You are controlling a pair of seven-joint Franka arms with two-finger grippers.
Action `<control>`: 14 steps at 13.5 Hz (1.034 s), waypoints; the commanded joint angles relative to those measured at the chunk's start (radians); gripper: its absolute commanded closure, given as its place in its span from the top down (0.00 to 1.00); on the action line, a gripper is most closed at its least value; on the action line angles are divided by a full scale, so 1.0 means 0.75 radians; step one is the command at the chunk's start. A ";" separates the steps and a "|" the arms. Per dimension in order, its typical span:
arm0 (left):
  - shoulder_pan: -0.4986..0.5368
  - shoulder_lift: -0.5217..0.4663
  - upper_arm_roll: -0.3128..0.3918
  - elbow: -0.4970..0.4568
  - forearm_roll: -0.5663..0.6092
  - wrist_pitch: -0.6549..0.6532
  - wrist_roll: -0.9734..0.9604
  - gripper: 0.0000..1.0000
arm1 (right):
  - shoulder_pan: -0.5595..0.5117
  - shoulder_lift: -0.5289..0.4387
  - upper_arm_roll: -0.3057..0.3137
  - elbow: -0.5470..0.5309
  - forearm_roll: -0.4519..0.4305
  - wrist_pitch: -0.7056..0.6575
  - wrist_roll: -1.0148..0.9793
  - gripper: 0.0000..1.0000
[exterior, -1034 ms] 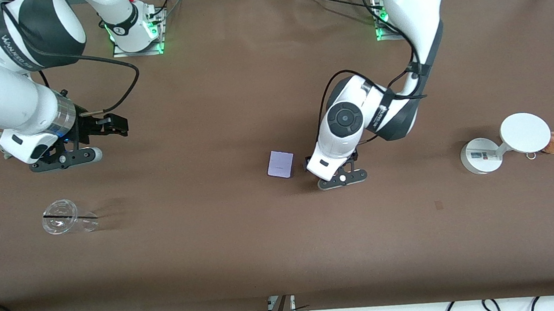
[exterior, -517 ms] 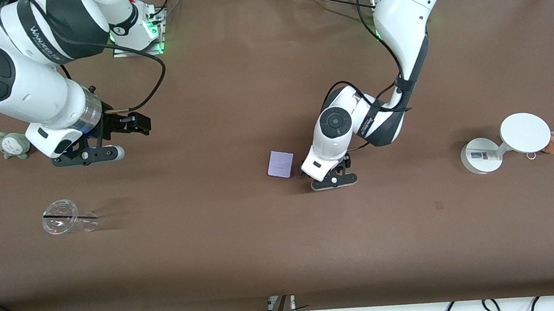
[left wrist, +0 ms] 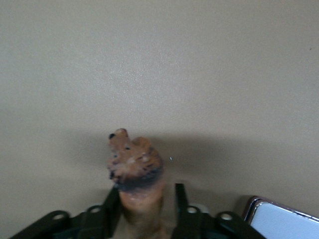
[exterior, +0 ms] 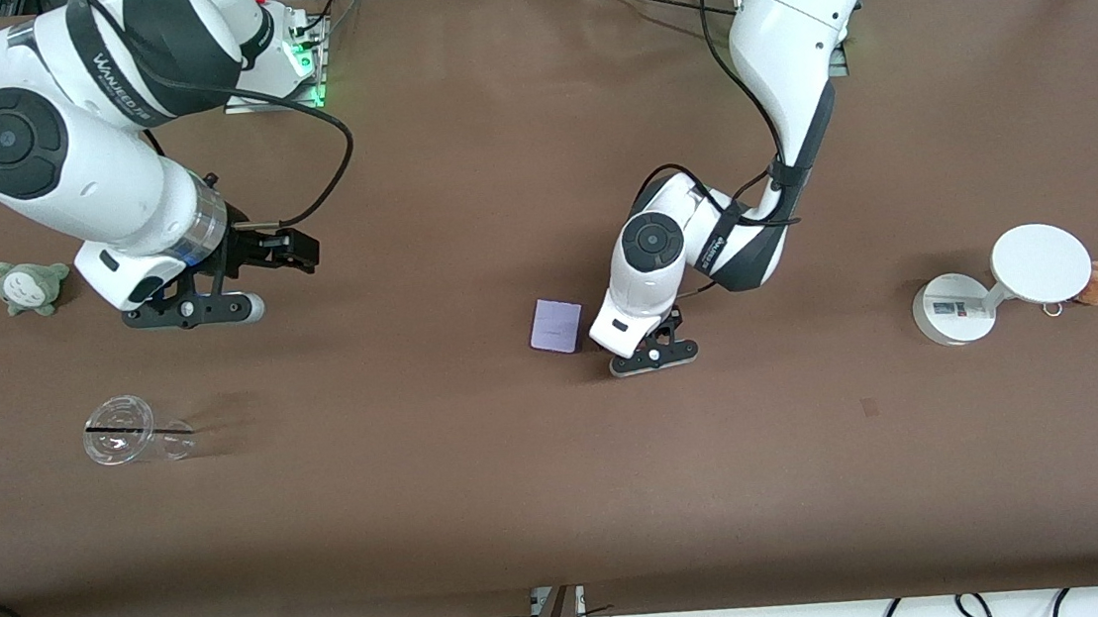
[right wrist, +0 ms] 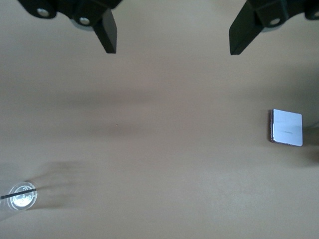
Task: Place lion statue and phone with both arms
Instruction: 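Carry the lion toward the white lamp while the right gripper reaches the phone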
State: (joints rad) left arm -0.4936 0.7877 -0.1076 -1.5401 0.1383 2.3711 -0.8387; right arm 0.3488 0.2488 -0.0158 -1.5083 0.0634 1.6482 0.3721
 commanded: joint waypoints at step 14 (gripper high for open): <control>0.263 -0.269 0.065 -0.100 -0.010 -0.339 0.554 0.00 | 0.381 0.566 -0.008 0.035 0.118 0.784 0.859 1.00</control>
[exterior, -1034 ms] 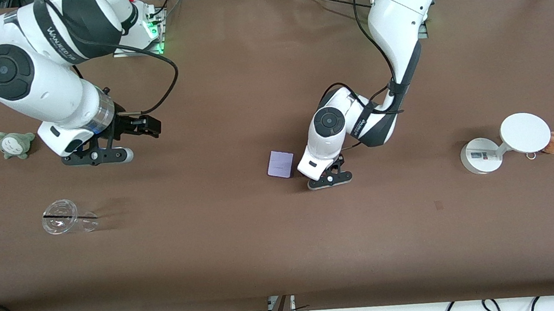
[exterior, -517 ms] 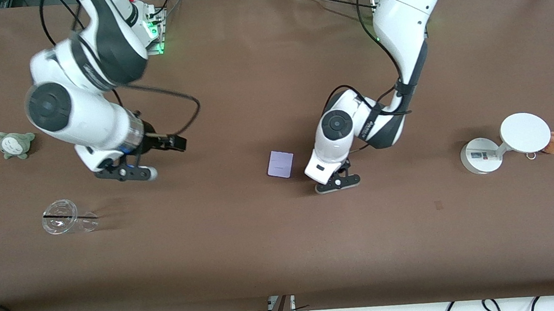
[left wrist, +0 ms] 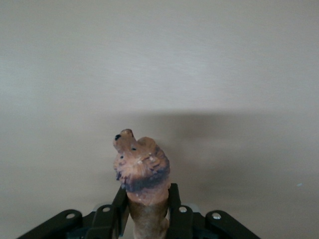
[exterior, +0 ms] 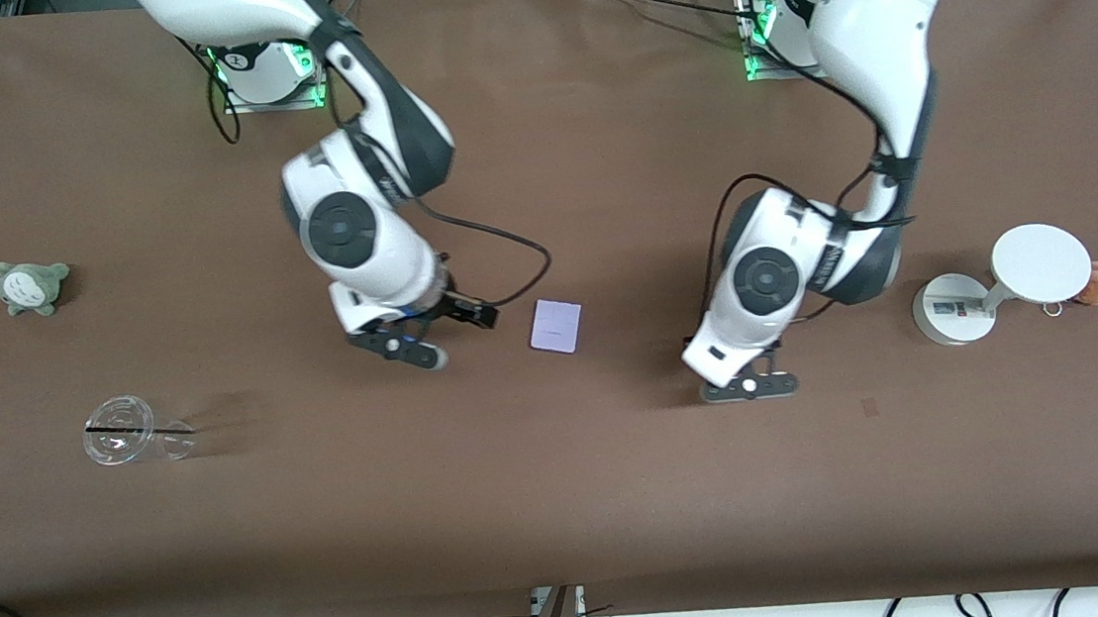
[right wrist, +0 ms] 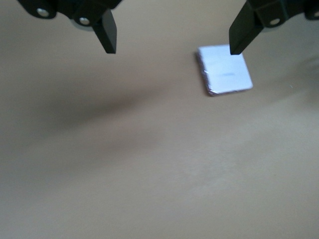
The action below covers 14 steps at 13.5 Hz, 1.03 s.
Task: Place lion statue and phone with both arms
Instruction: 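Carry the lion toward the white lamp while the right gripper reaches the phone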
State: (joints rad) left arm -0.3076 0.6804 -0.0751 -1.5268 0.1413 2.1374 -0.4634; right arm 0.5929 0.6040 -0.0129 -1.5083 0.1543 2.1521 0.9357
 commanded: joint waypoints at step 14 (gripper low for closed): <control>0.492 -0.400 0.024 -0.799 -0.070 0.539 0.342 0.00 | 0.271 0.436 -0.024 0.264 -0.277 0.336 0.292 1.00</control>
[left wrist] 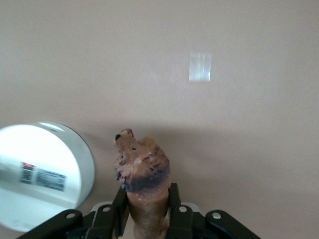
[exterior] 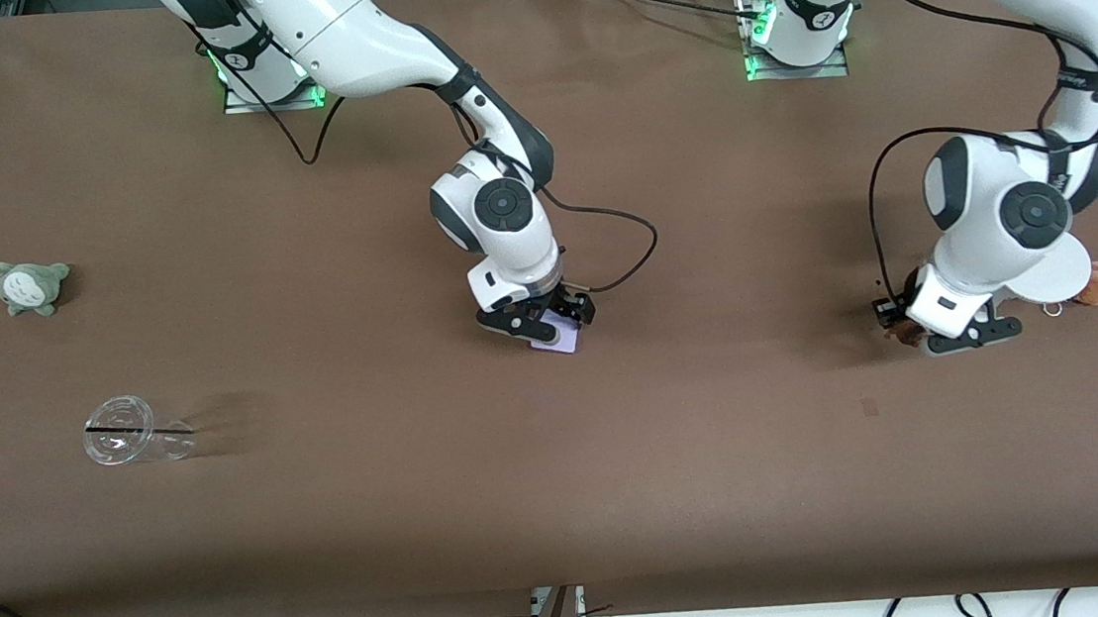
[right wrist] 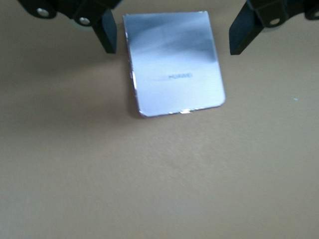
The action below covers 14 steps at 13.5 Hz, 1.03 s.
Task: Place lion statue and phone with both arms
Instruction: 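Lower the lion beside the lamp while the right gripper grasps the phone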
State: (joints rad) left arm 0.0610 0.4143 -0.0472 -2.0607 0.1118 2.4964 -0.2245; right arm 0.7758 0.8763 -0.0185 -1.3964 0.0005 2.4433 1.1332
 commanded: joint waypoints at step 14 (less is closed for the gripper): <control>0.048 -0.021 0.002 -0.228 -0.008 0.288 0.156 0.00 | 0.107 0.196 -0.067 0.213 -0.250 -0.132 0.007 0.69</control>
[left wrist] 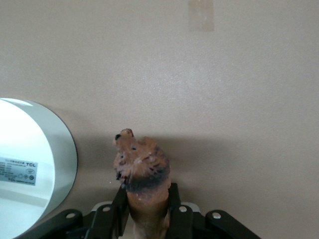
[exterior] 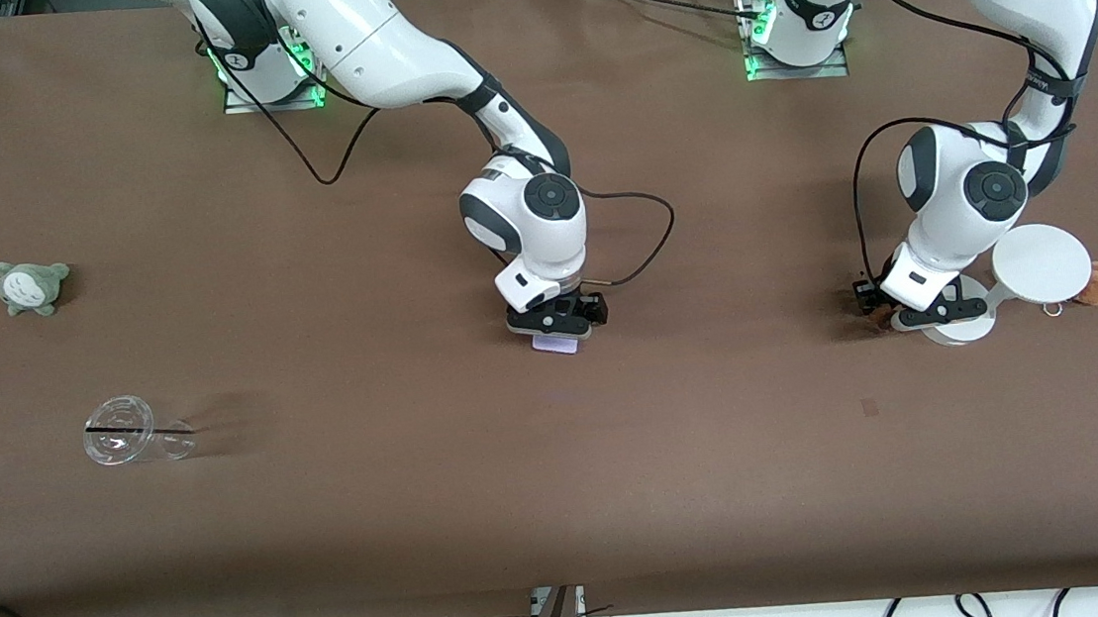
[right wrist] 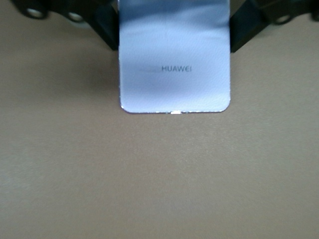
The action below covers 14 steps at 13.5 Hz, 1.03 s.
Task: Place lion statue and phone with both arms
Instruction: 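Lower the lion beside the lamp while the right gripper grasps the phone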
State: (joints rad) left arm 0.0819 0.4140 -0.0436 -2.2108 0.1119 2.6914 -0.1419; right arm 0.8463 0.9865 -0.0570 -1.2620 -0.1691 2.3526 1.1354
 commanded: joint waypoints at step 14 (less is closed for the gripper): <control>0.001 -0.108 -0.019 0.070 -0.010 -0.192 0.024 1.00 | -0.351 -0.378 -0.016 -0.241 0.131 -0.353 -0.838 0.48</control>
State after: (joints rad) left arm 0.0895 0.3921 -0.0485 -2.1773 0.1119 2.6532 -0.1331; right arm 0.6486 0.8065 -0.0834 -1.3124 -0.1168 2.0783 0.6274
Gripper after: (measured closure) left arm 0.211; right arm 0.159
